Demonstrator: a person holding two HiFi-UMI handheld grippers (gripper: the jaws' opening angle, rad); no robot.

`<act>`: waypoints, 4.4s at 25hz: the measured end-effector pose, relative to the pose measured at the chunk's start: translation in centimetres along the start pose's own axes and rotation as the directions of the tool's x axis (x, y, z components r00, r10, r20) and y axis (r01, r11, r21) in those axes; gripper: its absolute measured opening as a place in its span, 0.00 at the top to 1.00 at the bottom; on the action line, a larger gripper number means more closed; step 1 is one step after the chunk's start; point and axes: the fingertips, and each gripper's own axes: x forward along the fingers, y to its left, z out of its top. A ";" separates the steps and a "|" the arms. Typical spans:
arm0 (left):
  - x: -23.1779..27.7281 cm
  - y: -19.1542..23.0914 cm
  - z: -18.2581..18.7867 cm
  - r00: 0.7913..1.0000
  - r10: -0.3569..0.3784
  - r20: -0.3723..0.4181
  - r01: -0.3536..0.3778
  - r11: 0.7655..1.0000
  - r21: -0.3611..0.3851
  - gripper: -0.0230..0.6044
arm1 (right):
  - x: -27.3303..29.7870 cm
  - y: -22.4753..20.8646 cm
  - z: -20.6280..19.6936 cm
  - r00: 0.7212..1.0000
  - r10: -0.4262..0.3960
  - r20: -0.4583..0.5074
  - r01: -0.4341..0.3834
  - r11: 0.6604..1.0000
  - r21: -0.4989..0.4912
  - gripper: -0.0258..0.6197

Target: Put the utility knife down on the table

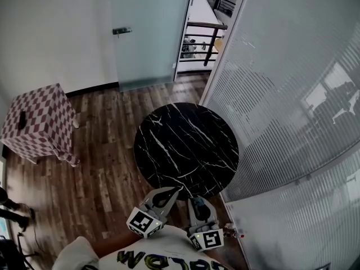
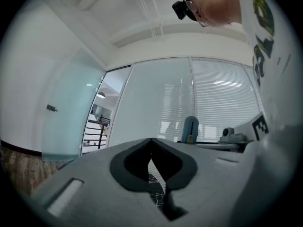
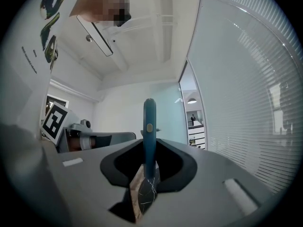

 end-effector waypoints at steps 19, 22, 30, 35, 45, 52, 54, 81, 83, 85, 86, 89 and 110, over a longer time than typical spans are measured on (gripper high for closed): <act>3.8 2.4 -0.4 1.000 -0.008 -0.020 0.008 1.000 -0.028 0.96 | 3.2 -3.2 -0.6 1.000 -0.006 -0.027 0.007 1.000 0.010 0.85; 4.8 2.2 -0.4 0.999 0.006 -0.032 -0.006 1.000 -0.016 0.96 | 2.9 -4.5 -0.3 1.000 -0.002 -0.031 0.002 1.000 0.020 0.85; 7.5 0.3 -0.7 0.999 0.018 -0.040 -0.018 1.000 -0.008 0.96 | 1.8 -7.0 0.1 0.998 0.032 -0.054 -0.030 0.999 0.031 0.85; 8.4 -0.9 -0.9 0.999 0.016 -0.047 -0.017 1.000 -0.023 0.96 | 1.1 -8.1 0.8 0.999 0.041 -0.008 -0.041 0.999 0.028 0.85; 9.6 -0.2 -3.3 0.995 0.042 -0.092 -0.041 0.999 0.016 0.96 | 1.0 -10.1 -1.6 0.995 0.034 -0.092 -0.031 0.999 0.030 0.85; 10.0 1.4 -6.9 0.983 0.038 -0.181 -0.039 0.999 -0.002 0.96 | 2.2 -10.6 -4.5 0.992 0.040 -0.119 -0.039 0.999 0.005 0.85; 10.0 1.9 -8.2 0.977 0.033 -0.210 -0.036 0.999 -0.010 0.96 | 2.5 -10.8 -5.4 0.989 0.031 -0.145 -0.032 0.999 0.000 0.85; 11.2 7.1 -20.5 0.911 0.047 -0.410 -0.094 0.991 -0.095 0.96 | 6.1 -15.3 -20.6 0.929 -0.003 -0.369 0.004 1.000 0.002 0.85; 11.2 7.5 -21.2 0.905 0.050 -0.423 -0.100 0.990 -0.095 0.96 | 6.3 -15.3 -21.3 0.926 0.004 -0.378 -0.001 1.000 0.007 0.85; 11.3 7.8 -22.0 0.899 0.054 -0.435 -0.107 0.989 -0.098 0.96 | 6.4 -15.3 -22.0 0.921 0.013 -0.390 -0.010 1.000 0.011 0.85; 11.4 8.0 -22.3 0.896 0.054 -0.440 -0.110 0.989 -0.101 0.96 | 6.4 -15.3 -22.4 0.918 0.017 -0.397 -0.013 1.000 0.011 0.85; 11.6 8.2 -23.2 0.890 0.052 -0.452 -0.112 0.988 -0.108 0.96 | 6.5 -15.4 -23.4 0.909 0.023 -0.415 -0.018 1.000 0.016 0.85; 11.2 9.9 -29.8 0.830 0.050 -0.556 -0.185 0.964 -0.189 0.96 | 6.0 -16.4 -31.6 0.814 0.038 -0.580 -0.008 0.998 0.054 0.85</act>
